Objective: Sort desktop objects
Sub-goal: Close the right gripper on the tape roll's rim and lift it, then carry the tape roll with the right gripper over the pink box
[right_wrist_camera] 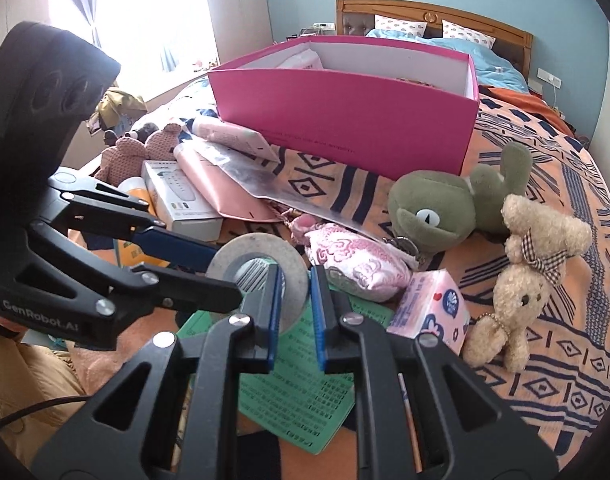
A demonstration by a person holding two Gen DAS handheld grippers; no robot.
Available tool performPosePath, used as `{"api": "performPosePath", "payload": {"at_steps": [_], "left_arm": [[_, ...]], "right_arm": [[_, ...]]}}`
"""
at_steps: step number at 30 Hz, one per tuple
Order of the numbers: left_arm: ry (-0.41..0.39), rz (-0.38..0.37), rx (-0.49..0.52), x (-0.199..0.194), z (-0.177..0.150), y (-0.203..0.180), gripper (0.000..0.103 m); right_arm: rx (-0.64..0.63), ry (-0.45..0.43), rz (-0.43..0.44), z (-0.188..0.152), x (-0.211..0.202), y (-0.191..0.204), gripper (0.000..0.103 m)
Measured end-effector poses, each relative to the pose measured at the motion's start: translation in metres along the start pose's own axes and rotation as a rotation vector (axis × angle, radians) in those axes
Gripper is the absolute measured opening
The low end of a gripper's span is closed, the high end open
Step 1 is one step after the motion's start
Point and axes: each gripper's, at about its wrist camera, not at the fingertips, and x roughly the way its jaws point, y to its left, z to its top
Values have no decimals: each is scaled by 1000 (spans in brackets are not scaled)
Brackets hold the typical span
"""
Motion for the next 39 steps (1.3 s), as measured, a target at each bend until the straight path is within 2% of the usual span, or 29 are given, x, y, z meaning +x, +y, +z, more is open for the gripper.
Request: {"api": "performPosePath", "payload": {"at_steps": [4, 19, 39], "left_arm": [[-31, 30, 18, -5, 2, -1, 23], [-135, 57, 51, -31, 23, -2, 22], [-201, 83, 75, -43, 51, -2, 22]], "right_arm": [[-2, -11, -2, 2, -4, 2, 16], [-25, -98, -33, 27, -23, 6, 16], [-55, -159, -66, 61, -32, -2, 17]]}}
